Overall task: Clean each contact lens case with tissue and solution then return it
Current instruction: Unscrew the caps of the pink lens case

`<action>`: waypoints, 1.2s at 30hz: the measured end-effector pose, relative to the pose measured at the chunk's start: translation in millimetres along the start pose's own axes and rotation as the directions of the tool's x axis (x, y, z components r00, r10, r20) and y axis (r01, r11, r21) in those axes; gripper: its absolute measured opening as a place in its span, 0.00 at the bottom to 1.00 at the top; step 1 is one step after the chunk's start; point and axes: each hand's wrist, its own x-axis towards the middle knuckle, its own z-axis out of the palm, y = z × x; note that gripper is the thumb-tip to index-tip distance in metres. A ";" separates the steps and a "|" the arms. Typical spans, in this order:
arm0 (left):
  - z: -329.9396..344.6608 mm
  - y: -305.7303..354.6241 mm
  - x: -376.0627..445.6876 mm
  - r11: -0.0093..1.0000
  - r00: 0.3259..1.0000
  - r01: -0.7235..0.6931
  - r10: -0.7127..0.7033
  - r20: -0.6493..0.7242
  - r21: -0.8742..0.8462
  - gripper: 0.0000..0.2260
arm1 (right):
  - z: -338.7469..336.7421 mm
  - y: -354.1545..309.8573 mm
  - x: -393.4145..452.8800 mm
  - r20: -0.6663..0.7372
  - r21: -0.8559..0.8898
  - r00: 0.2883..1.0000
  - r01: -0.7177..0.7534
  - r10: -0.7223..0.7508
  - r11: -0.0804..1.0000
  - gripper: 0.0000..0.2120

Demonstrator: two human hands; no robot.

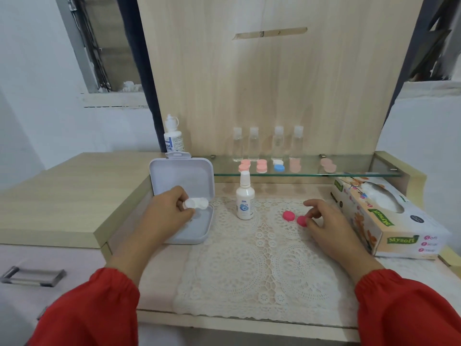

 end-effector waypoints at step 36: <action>125.9 79.1 -27.5 0.974 0.970 -0.064 0.112 0.216 -0.218 0.10 | 3.3 12.5 5.8 -0.081 0.233 0.995 -0.039 0.060 0.972 0.14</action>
